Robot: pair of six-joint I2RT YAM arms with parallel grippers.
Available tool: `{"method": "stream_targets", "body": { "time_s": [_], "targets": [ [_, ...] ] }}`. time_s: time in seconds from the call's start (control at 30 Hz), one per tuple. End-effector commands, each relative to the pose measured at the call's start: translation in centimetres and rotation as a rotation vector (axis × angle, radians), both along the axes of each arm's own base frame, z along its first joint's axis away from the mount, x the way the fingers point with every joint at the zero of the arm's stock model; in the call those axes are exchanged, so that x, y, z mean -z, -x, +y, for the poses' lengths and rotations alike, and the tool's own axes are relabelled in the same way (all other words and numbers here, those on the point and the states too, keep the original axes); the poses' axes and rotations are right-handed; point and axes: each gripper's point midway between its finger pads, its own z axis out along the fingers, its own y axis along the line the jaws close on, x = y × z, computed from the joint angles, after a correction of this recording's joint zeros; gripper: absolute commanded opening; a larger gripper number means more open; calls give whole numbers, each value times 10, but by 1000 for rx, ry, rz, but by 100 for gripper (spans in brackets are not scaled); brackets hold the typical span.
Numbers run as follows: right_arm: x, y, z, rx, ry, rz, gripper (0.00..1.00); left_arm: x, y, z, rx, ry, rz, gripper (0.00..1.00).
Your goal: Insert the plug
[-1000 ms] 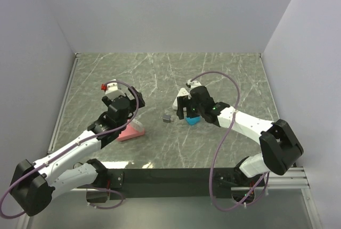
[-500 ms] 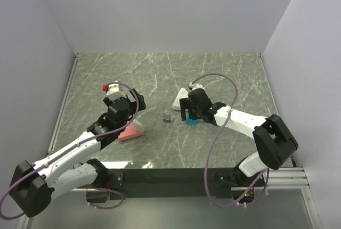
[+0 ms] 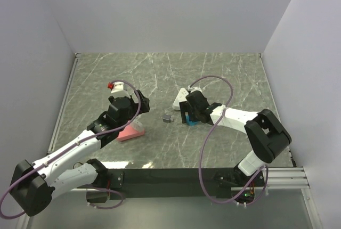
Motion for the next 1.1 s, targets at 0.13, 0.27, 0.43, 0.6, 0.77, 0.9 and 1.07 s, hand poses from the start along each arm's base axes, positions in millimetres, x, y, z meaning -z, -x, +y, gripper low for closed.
{"method": "stream_targets", "body": {
  "time_s": [0.13, 0.27, 0.43, 0.6, 0.77, 0.9, 1.07],
  "targets": [
    [12, 4, -1, -10, 6, 30, 92, -25, 3, -8, 46, 36, -42, 99],
    [18, 9, 3, -36, 4, 53, 92, -28, 3, -10, 58, 43, -45, 99],
    [28, 14, 14, -83, 74, 76, 86, -28, 4, -8, 54, 29, -28, 99],
    [38, 13, 25, -102, 109, 92, 53, -28, 10, -2, 43, 33, -30, 99],
    [16, 7, 32, -135, 72, 38, 34, -34, 14, -2, 54, 44, -36, 99],
    [-27, 4, 58, -250, -40, -61, 23, -36, 18, -5, 79, 64, -40, 99],
    [-86, 4, 90, -420, -145, -184, 15, -30, 21, -7, 97, 72, -22, 99]
  ]
}}
